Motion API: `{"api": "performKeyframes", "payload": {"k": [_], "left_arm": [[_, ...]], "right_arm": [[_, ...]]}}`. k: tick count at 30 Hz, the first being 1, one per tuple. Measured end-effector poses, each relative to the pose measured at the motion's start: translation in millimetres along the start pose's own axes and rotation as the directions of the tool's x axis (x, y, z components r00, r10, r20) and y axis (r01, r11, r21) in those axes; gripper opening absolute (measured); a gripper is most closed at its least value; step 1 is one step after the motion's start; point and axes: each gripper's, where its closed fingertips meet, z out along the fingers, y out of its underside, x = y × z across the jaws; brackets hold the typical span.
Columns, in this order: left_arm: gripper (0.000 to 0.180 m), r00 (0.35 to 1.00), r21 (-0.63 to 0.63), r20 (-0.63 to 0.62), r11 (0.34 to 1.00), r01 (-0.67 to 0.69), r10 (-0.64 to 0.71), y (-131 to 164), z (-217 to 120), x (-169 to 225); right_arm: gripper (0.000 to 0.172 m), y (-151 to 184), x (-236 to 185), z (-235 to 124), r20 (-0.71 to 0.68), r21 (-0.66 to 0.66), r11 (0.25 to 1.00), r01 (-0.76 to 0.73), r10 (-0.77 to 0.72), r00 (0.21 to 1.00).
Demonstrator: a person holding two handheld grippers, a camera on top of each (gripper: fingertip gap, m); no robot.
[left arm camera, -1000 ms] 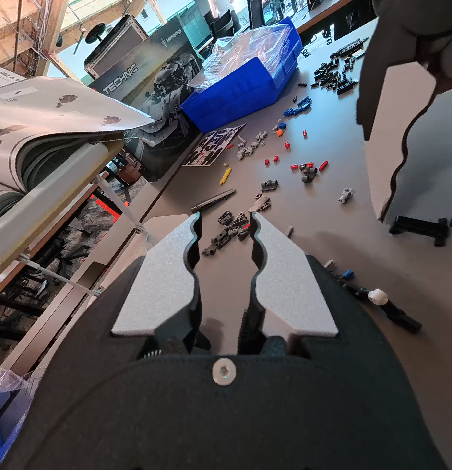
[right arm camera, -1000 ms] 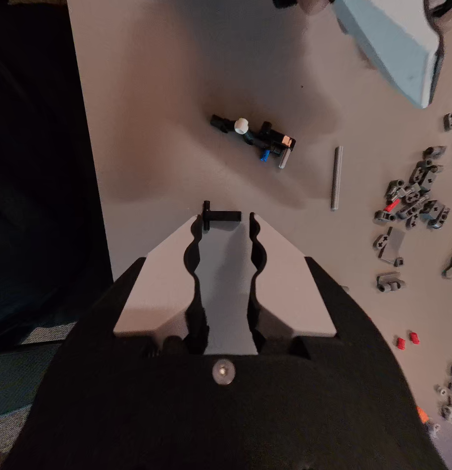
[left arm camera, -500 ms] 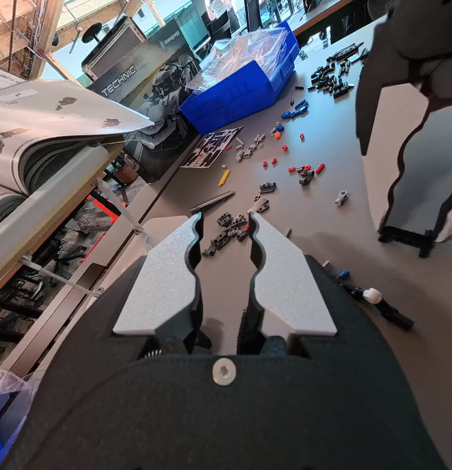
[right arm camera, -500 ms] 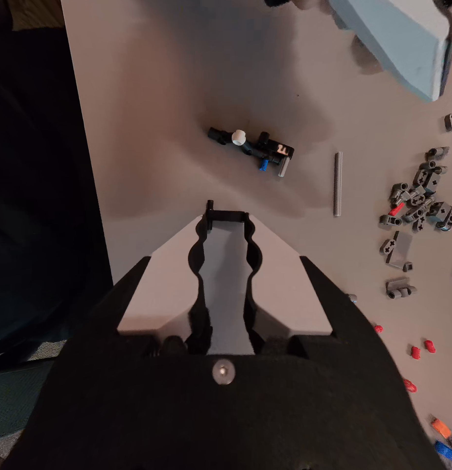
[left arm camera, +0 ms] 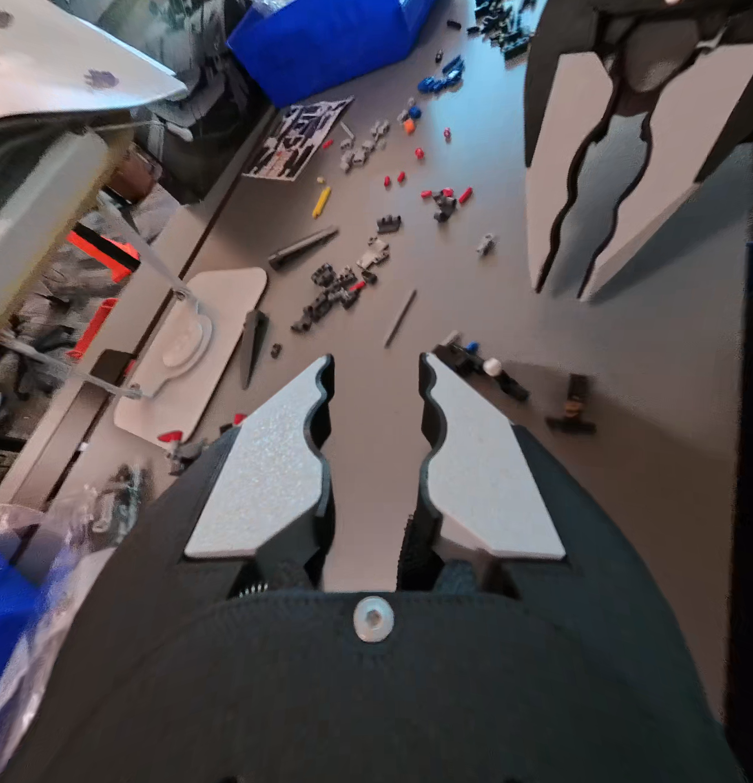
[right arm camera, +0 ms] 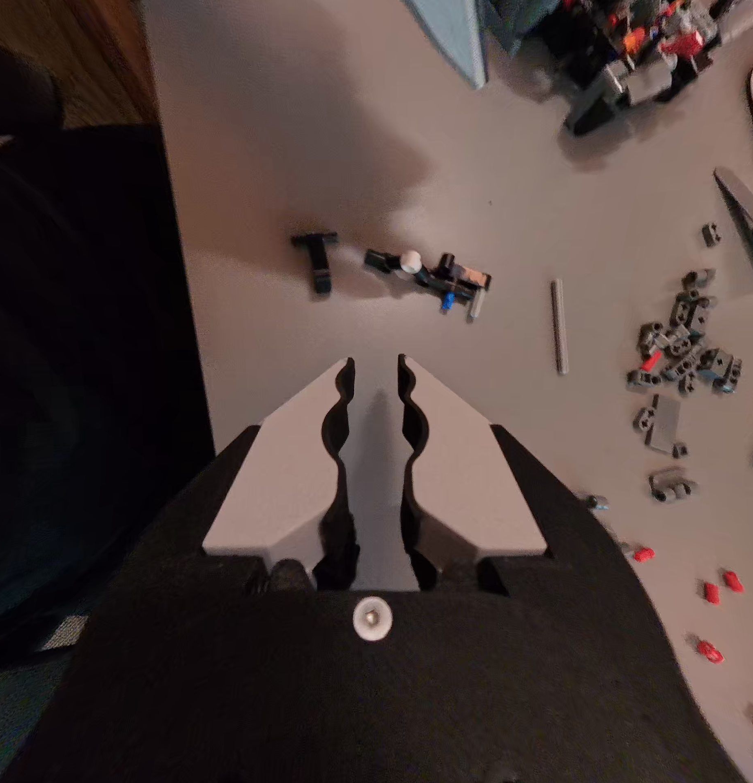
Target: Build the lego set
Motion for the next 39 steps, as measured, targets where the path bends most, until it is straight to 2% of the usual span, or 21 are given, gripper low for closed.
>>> {"api": "performKeyframes", "payload": {"k": [3, 9, 14, 23, 26, 32, 35, 39], "left_arm": [[0.030, 0.997, 0.015, -0.077, 0.999, 0.031, -0.029, 5.1, -13.1, 22.0], [0.029, 0.996, -0.057, -0.087, 0.998, 0.002, -0.007, 25.6, -8.5, 37.2], [0.028, 0.995, -0.032, -0.094, 0.999, 0.036, -0.038, 24.6, -8.6, 41.6], [0.029, 0.992, -0.009, -0.122, 0.999, 0.042, -0.043, 24.8, -9.3, 60.4], [0.031, 0.991, 0.045, -0.131, 0.999, 0.000, 0.006, 16.1, -9.1, 70.8], [0.045, 0.992, 0.104, -0.065, 0.990, -0.099, 0.106, 5.6, -10.9, 76.5], [0.043, 0.989, 0.141, -0.037, 0.980, -0.139, 0.146, 1.9, -12.9, 78.7], [0.039, 0.965, 0.146, 0.053, 0.954, -0.261, 0.256, 0.0, -9.1, 80.6]], "right_arm": [[0.022, -13.3, -13.7, 1.0, 0.027, 0.058, 0.998, 0.019, -0.020, 0.999], [0.026, -32.0, -26.4, 23.8, 0.061, 0.102, 0.995, 0.012, -0.018, 0.998], [0.006, -31.4, -27.4, 36.2, 0.070, 0.091, 0.996, 0.004, -0.010, 0.998], [0.005, -35.2, -24.4, 26.8, 0.084, 0.159, 0.986, -0.049, 0.036, 0.996], [0.005, -35.6, -24.1, 24.1, 0.088, 0.174, 0.983, -0.062, 0.048, 0.995], [0.005, -36.1, -19.0, 15.9, 0.095, 0.218, 0.970, -0.109, 0.090, 0.991], [0.005, -38.2, -17.3, 10.6, 0.115, 0.251, 0.958, -0.142, 0.116, 0.987], [0.005, -40.0, -16.3, 5.9, 0.158, 0.282, 0.940, -0.192, 0.152, 0.976]]}}
